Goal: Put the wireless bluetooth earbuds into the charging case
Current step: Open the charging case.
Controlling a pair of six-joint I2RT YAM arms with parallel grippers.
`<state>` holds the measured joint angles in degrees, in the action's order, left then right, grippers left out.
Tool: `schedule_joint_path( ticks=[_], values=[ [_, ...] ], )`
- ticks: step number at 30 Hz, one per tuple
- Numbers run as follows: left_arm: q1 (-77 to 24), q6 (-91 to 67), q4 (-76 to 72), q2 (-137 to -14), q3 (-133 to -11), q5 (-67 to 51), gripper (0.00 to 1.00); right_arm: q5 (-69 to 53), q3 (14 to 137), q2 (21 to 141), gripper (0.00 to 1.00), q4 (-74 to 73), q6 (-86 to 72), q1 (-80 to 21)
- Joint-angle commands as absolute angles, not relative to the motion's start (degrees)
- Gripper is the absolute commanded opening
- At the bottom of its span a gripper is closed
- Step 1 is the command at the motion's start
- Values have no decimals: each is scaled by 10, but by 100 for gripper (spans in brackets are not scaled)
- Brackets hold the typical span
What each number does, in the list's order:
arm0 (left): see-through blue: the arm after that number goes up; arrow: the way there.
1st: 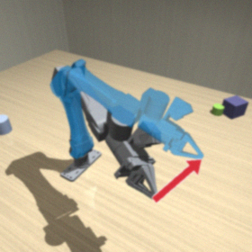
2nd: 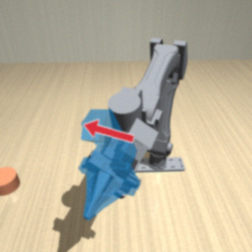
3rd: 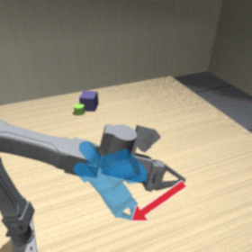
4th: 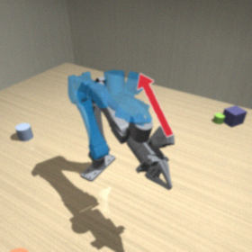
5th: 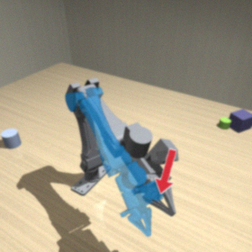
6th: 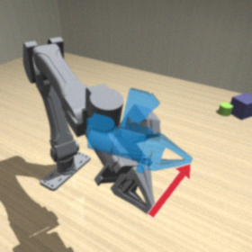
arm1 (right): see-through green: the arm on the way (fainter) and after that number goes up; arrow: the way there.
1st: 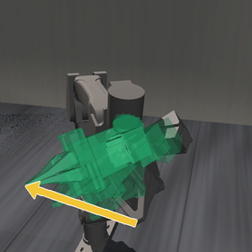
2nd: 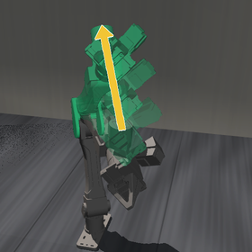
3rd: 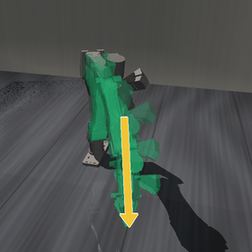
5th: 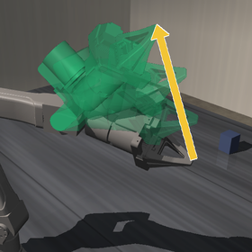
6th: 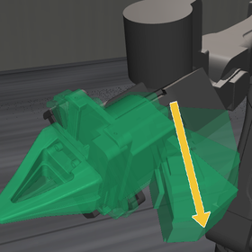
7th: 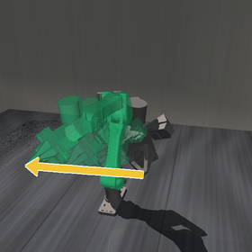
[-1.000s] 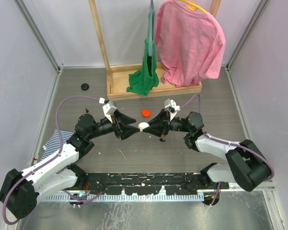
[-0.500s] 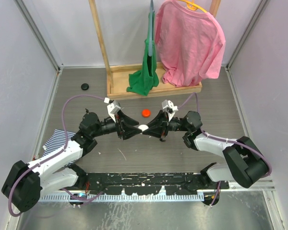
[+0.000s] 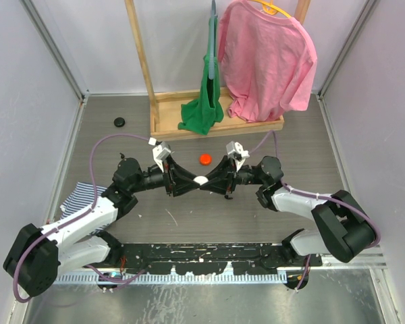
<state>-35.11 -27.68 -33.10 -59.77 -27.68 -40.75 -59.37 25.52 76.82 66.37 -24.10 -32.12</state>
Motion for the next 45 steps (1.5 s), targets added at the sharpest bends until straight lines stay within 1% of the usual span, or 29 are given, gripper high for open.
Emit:
schedule_joint_path(
  ticks=[1, 9, 16, 19, 21, 27, 30, 35, 45],
  values=[
    [-347, -280, -345, -587, -287, -386, 41, -630, 260, 754, 17, 712, -219, -340],
    [-345, -275, -334, -573, -284, -378, 40, -635, 252, 746, 17, 700, -196, -350],
    [-345, -271, -345, -575, -281, -402, 30, -625, 256, 740, 19, 677, -184, -349],
    [-345, -269, -341, -572, -280, -402, 29, -627, 255, 739, 19, 674, -182, -350],
    [-345, -266, -330, -568, -282, -392, 31, -631, 254, 739, 19, 674, -181, -350],
    [-344, -266, -310, -559, -285, -374, 43, -635, 253, 731, 20, 673, -176, -350],
    [-343, -266, -306, -559, -286, -371, 47, -634, 253, 731, 20, 671, -175, -350],
    [-342, -266, -294, -554, -288, -356, 53, -634, 253, 732, 19, 668, -174, -350],
    [-337, -261, -278, -515, -273, -296, 60, -633, 252, 732, 20, 663, -172, -350]
  ],
)
